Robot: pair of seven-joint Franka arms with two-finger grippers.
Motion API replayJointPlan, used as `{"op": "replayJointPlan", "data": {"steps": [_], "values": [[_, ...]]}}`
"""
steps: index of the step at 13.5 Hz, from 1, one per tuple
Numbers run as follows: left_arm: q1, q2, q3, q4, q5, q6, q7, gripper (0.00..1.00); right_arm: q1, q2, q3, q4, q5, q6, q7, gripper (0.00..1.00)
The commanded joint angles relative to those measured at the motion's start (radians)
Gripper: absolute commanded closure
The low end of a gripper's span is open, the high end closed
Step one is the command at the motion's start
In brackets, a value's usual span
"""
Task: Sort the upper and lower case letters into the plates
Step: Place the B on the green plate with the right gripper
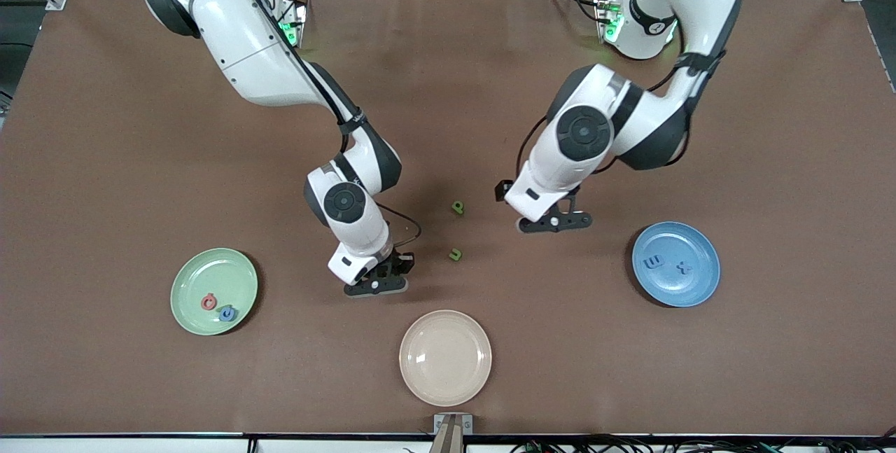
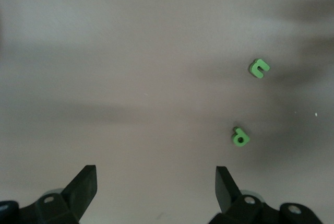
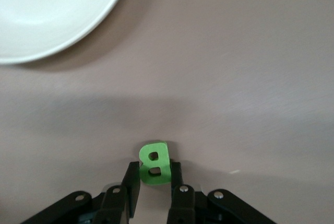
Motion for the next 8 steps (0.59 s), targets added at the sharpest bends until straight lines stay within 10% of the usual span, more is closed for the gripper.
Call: {"op": "replayJointPlan", "data": {"steps": [1,8], "values": [[-0.067,0.121,0.005,0.088,0.018,0.038,-0.177,0.0,-0.084,-0.025,0.012,0.048,0.005,-0.116,-0.155,0.95],[-0.242,0.356,0.069,0.247,0.029,0.2,-0.594,0.11,-0.353,-0.04,0.018,0.093,0.008,-0.292,-0.591,0.97]]}}
